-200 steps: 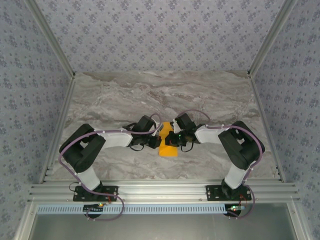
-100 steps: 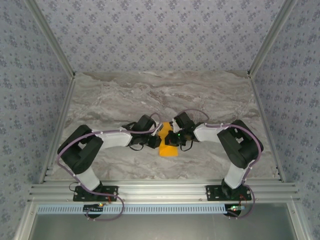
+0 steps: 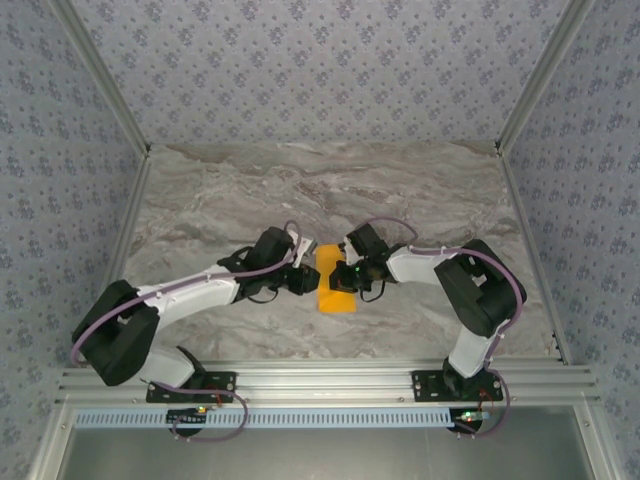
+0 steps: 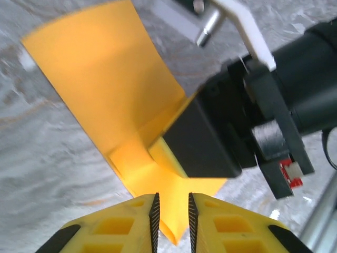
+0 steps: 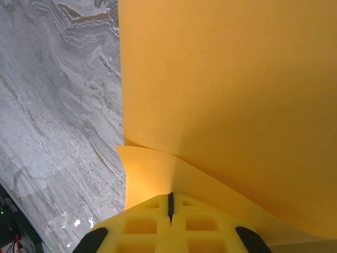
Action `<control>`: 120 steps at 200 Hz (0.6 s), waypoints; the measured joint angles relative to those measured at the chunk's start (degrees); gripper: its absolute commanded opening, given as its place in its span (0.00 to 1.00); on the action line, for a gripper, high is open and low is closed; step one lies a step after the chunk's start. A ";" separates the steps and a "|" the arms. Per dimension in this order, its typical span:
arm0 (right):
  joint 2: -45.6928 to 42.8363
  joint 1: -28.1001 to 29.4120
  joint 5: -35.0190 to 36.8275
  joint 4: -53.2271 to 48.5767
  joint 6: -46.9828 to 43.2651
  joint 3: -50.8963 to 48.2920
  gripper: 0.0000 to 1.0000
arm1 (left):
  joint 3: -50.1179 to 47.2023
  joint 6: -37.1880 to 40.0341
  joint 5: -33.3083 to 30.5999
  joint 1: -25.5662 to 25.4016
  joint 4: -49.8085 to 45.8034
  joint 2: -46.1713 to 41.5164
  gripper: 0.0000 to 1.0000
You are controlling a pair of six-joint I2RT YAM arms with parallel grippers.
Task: Fold a paper plane with a square sheet of paper (fold left side to right side)
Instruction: Fold the triangle a second time at the center of the table.
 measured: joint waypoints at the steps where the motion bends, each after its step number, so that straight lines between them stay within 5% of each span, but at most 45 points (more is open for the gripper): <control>1: 0.00 0.00 0.02 -0.04 0.00 0.00 0.02 | -0.13 -0.11 0.11 0.00 0.11 0.00 0.21; 120: 0.00 0.39 0.87 -1.14 -0.20 0.61 0.02 | -5.07 -11.52 10.14 -2.75 11.52 9.90 0.20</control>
